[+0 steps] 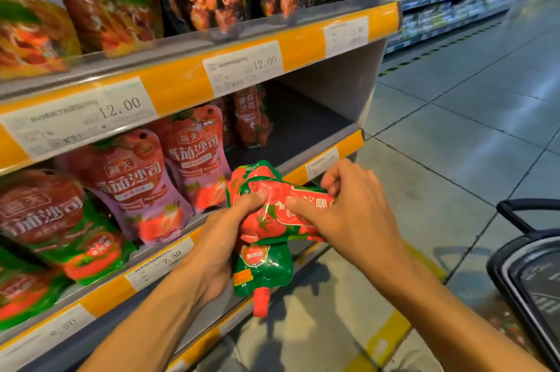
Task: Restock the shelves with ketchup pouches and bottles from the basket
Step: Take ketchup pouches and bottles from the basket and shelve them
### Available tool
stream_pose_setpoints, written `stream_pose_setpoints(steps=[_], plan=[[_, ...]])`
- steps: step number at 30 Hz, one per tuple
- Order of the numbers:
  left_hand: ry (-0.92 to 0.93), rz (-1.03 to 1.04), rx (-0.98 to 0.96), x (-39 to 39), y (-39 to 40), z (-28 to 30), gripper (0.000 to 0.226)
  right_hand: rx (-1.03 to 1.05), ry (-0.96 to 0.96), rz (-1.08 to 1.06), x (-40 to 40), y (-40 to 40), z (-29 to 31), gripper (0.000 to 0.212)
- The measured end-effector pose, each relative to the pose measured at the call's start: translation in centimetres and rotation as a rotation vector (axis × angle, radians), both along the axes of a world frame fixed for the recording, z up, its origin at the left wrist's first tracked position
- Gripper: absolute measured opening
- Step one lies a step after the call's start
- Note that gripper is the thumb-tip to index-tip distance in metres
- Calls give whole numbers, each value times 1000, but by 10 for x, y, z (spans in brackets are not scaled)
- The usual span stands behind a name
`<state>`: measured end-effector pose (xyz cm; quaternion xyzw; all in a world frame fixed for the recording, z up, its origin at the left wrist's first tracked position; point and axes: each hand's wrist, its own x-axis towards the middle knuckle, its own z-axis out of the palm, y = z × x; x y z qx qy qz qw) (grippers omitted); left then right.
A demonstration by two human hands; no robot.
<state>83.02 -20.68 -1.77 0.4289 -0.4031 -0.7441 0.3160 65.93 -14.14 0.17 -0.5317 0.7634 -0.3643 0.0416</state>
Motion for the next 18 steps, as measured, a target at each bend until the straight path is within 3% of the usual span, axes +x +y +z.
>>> stream_pose_setpoints(steps=[2, 4, 7, 11, 14, 18], plan=[[63, 42, 37, -9, 4, 3, 40, 75, 15, -92, 2, 12, -2, 58], [105, 73, 80, -18, 8, 5, 48, 261, -20, -109, -1, 19, -7, 76], [152, 67, 81, -30, 13, 9, 37, 385, -411, -46, -7, 23, -11, 83], [160, 33, 66, -39, 22, 9, 29, 115, -1064, -108, -18, 13, -15, 44], [143, -24, 50, -44, 29, 6, 39, -39, -1304, -82, -23, 3, -14, 24], [185, -59, 47, -44, 33, 3, 42, -146, -1458, -45, -32, -11, -6, 25]])
